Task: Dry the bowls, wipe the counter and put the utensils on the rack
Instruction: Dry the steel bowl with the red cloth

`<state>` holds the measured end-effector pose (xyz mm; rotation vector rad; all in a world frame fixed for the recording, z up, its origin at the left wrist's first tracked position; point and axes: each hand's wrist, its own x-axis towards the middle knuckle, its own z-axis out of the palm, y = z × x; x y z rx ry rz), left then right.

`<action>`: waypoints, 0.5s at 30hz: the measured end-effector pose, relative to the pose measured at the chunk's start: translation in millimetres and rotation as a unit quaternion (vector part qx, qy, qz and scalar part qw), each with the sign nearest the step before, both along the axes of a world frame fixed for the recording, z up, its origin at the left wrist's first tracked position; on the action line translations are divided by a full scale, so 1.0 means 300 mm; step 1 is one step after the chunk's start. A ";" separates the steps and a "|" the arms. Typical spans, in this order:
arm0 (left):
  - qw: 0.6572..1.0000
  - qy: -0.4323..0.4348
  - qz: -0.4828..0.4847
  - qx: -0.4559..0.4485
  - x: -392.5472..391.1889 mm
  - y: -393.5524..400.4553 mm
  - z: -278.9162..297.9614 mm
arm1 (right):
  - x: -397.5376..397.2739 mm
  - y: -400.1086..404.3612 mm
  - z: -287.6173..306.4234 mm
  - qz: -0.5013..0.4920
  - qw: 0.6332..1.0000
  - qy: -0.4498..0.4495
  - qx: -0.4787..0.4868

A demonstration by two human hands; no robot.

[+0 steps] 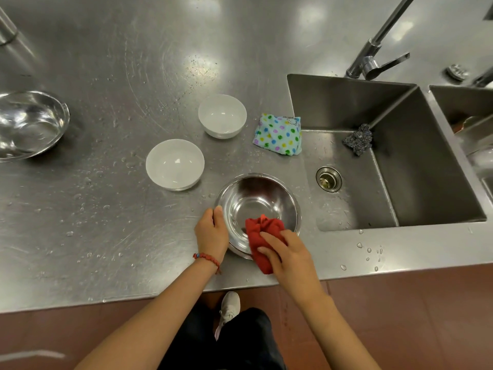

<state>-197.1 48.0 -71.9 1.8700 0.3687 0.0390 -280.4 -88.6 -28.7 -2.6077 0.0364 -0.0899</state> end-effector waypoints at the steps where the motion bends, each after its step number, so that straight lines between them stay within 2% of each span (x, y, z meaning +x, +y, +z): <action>1: 1.000 0.000 -0.002 -0.003 0.000 0.000 0.000 | -0.004 -0.028 -0.005 -0.021 1.000 -0.014 -0.008; 4: 1.000 0.000 -0.006 -0.010 -0.003 -0.004 0.003 | 0.021 -0.091 -0.024 -0.090 0.995 -0.042 -0.018; 10: 1.000 0.004 -0.011 -0.008 -0.005 0.000 0.005 | 0.184 -0.116 -0.043 -0.199 0.979 -0.030 -0.013; 15: 1.000 0.003 -0.012 -0.013 0.000 0.001 0.004 | 0.327 -0.065 -0.060 -0.202 0.978 -0.021 -0.040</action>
